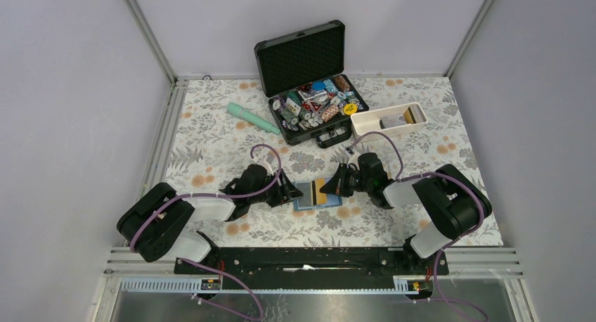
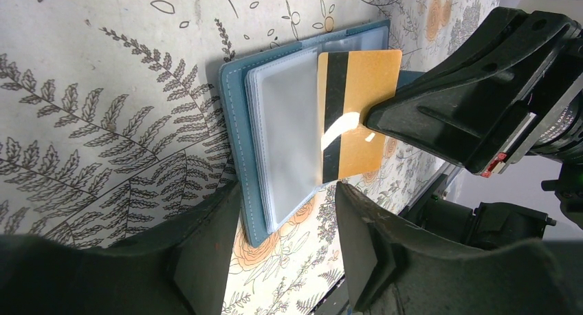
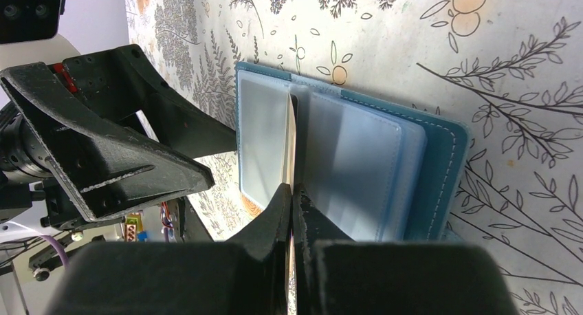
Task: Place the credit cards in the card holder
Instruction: Insert the credit card into the card holder.
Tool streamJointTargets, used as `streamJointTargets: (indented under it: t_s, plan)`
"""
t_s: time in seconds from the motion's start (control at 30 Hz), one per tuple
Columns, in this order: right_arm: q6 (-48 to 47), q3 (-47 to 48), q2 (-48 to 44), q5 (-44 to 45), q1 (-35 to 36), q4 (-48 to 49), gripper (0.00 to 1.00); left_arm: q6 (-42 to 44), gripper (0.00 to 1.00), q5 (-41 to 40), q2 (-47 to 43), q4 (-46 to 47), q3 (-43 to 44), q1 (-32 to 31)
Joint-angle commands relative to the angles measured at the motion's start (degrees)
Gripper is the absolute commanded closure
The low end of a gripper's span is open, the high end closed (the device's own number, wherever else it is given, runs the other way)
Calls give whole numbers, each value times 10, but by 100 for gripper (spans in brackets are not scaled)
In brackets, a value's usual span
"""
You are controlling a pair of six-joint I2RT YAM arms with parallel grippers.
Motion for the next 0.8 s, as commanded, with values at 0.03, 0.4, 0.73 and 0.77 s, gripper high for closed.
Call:
streamJointTargets:
  t_s: [0.03, 0.4, 0.73, 0.77]
  plan:
    - [-12, 2, -5, -2, 6, -28, 100, 11, 45, -11, -3, -20, 6, -6]
    - [-17, 5, -5, 1, 6, -55, 100, 14, 45, -15, 1, -24, 9, -6]
    - [-9, 18, 32, -21, 6, -51, 100, 19, 45, -12, 6, -25, 14, -6]
    - [-10, 20, 35, -22, 6, -54, 100, 20, 45, -13, 7, -25, 15, -6]
